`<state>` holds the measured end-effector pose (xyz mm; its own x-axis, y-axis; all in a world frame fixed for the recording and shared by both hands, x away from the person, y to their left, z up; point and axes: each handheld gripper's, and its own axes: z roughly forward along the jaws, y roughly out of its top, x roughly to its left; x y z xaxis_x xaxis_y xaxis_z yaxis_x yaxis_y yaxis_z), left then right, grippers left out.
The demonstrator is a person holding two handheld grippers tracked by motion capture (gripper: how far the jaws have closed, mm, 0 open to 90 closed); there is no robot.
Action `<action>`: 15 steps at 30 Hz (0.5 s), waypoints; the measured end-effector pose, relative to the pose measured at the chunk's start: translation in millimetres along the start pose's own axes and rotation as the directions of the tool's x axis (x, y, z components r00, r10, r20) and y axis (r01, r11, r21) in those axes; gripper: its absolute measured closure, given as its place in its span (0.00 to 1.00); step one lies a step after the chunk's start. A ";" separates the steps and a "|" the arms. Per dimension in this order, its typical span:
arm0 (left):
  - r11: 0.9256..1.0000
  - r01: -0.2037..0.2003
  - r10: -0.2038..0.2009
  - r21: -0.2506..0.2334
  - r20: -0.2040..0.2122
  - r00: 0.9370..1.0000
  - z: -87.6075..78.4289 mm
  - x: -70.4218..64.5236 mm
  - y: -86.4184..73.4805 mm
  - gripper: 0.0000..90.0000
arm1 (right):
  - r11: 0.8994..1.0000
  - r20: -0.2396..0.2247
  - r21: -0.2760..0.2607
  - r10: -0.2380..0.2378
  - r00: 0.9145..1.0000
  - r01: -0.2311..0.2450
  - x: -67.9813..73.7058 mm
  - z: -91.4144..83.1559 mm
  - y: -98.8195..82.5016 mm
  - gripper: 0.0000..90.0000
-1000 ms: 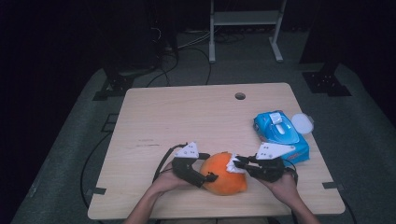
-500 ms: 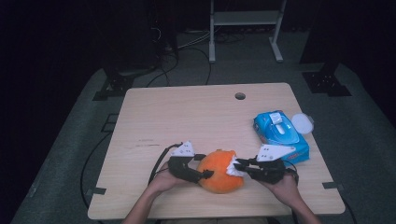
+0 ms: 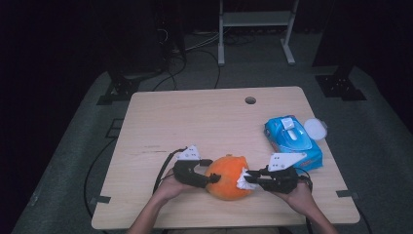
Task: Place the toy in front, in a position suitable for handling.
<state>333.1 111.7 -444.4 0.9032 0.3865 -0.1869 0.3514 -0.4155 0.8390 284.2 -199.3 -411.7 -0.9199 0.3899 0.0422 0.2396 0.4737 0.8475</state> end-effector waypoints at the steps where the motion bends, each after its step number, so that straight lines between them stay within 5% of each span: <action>1: 1.000 0.006 -0.006 -0.005 0.000 1.000 -0.1 0.3 -0.3 0.34 | 1.000 -0.019 0.003 -0.009 1.000 0.009 1.3 1.1 0.1 0.87; 5: 1.000 -0.015 0.015 -0.017 0.014 1.000 0.9 -3.1 0.5 0.35 | 1.000 -0.009 -0.001 0.001 1.000 -0.001 -1.2 0.4 -0.1 0.87; 6: 0.998 -0.054 0.055 -0.017 0.039 0.998 3.6 -8.7 2.3 0.35 | 0.999 0.037 -0.013 0.035 0.999 -0.034 -5.4 0.0 -0.7 0.87; 10: 0.996 -0.091 0.090 0.003 0.112 0.990 4.7 -13.7 3.6 0.28 | 0.998 0.058 -0.018 0.062 0.996 -0.061 -9.0 3.1 -2.0 0.87; 13: 1.000 -0.024 0.022 0.008 0.203 0.979 3.3 -9.7 6.9 0.15 | 0.999 0.025 -0.013 0.042 0.999 -0.041 -7.4 3.8 -3.2 0.87; 15: 1.000 -0.017 0.014 0.018 0.154 0.988 5.6 -8.6 10.7 0.12 | 0.999 -0.005 -0.010 0.035 0.999 -0.035 -5.7 3.7 -3.7 0.86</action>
<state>330.5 99.3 -436.7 0.9352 0.2494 -0.2515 0.3404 -0.4366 0.8328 289.7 -200.4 -417.0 -0.9125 0.4022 0.0745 0.2686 0.4520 0.8506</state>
